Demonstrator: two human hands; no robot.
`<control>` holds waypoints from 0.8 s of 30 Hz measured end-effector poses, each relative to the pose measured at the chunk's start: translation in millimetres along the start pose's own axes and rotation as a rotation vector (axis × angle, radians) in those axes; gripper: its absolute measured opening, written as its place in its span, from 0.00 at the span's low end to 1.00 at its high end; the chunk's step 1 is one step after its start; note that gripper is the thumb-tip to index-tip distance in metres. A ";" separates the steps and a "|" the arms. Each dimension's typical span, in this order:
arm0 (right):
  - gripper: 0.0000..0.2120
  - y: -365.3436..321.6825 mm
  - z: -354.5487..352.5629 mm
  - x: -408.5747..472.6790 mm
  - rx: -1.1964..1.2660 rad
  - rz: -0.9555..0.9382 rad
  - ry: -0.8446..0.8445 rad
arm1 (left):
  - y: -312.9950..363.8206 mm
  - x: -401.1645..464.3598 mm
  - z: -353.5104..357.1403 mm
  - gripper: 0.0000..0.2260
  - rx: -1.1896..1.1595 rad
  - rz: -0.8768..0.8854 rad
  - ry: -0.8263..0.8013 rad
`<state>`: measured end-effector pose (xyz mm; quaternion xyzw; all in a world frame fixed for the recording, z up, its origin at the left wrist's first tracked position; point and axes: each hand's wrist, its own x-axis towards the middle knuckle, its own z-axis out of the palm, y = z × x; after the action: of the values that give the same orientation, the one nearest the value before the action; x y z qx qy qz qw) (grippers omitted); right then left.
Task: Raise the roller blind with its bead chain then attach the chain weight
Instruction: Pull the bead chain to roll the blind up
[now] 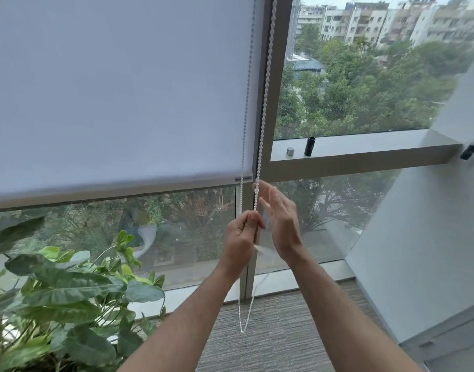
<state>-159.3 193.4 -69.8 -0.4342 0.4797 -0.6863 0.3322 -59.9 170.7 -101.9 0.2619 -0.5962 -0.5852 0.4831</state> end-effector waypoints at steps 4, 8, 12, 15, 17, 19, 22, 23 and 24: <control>0.16 -39.3 19.3 10.5 0.160 -0.121 -0.067 | -7.9 -5.9 3.1 0.15 -0.032 -0.050 -0.006; 0.14 -48.1 34.0 12.6 0.127 -0.161 -0.005 | -8.3 -6.6 3.5 0.16 -0.009 -0.048 0.002; 0.15 -40.8 35.0 8.3 0.134 -0.217 0.051 | -12.3 -6.7 3.1 0.16 0.003 -0.049 -0.047; 0.15 -40.5 33.5 7.0 0.110 -0.241 0.049 | -12.9 -2.3 0.2 0.14 0.028 -0.049 -0.119; 0.15 -40.2 32.6 6.1 0.070 -0.251 0.057 | -9.0 2.2 -4.9 0.14 0.061 -0.019 -0.185; 0.16 -39.7 32.5 5.7 0.054 -0.257 0.079 | -3.6 8.0 -13.1 0.14 0.126 0.004 -0.252; 0.16 -37.2 33.4 5.5 0.037 -0.272 0.092 | 4.3 19.3 -24.7 0.14 0.223 0.031 -0.301; 0.16 -34.7 33.2 5.0 0.024 -0.276 0.093 | 6.9 22.5 -27.9 0.14 0.238 0.029 -0.300; 0.15 -30.7 32.7 3.8 0.012 -0.277 0.093 | 10.3 24.8 -30.6 0.12 0.233 0.026 -0.288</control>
<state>-132.1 187.8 -34.3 -0.4622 0.4259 -0.7477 0.2142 -40.1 137.2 -90.0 0.2219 -0.7263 -0.5375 0.3665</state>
